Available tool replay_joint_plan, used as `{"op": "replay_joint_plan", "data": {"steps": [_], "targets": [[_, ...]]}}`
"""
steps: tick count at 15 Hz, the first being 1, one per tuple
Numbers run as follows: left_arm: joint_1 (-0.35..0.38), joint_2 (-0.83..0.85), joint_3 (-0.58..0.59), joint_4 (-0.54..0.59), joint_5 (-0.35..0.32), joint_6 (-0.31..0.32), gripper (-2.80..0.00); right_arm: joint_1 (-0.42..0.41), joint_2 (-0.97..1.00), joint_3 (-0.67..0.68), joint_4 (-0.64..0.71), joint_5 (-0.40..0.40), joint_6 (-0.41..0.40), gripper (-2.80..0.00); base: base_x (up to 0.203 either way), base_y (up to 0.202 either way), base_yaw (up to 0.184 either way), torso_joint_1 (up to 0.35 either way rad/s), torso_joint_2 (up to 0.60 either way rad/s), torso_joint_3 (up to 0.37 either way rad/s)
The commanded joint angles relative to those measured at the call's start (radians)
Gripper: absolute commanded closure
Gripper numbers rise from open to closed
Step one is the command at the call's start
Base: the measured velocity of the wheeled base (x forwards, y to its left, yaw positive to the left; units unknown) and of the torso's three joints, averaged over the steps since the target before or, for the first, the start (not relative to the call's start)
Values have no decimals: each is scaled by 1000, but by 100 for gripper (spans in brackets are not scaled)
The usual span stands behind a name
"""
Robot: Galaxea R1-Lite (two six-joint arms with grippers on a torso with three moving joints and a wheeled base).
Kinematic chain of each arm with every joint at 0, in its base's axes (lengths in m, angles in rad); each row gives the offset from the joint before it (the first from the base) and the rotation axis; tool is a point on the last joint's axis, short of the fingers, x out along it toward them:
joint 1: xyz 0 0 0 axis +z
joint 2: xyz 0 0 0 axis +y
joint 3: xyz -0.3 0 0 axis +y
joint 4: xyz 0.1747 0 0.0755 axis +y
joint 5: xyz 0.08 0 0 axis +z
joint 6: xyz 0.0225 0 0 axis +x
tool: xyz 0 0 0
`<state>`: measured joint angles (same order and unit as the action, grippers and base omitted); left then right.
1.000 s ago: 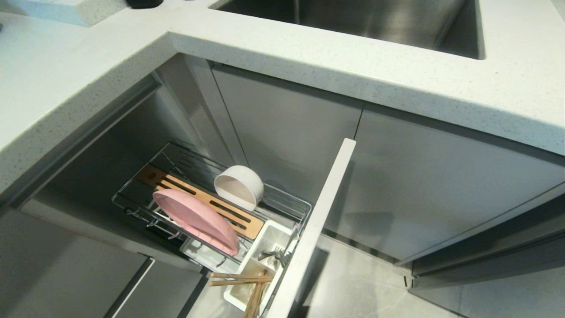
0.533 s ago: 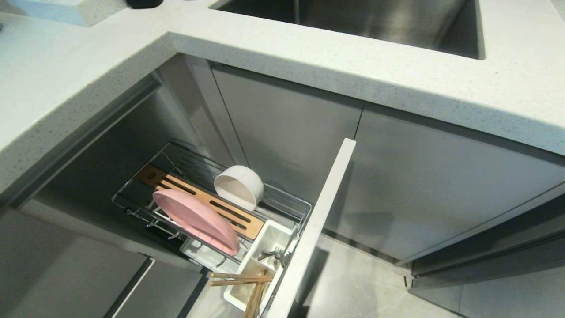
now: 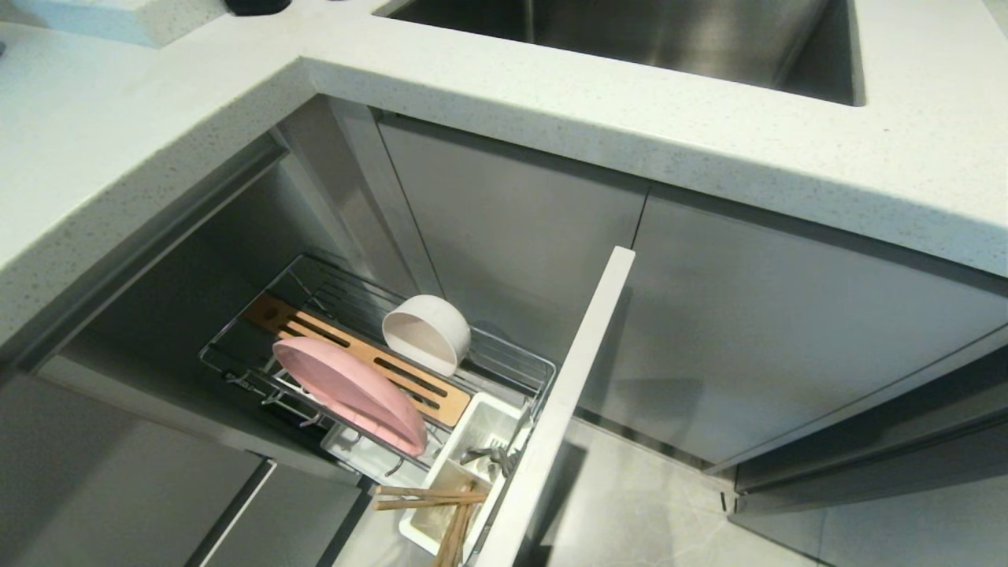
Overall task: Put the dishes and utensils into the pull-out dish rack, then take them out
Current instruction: Take the plate out of the cupboard
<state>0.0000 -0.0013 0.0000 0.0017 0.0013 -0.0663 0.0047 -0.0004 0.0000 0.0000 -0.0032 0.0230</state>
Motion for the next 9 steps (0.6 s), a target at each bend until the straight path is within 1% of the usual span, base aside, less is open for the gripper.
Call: {"op": "replay_joint_plan", "data": {"steps": [1, 9], "targets": [[0, 1, 2, 0, 0, 0, 0, 0, 0, 2, -1, 0, 0, 0, 0, 0, 0, 0, 0, 0], [0, 1, 2, 0, 0, -1, 0, 0, 0, 2, 0, 0, 0, 0, 0, 0, 0, 0, 0, 0]]}}
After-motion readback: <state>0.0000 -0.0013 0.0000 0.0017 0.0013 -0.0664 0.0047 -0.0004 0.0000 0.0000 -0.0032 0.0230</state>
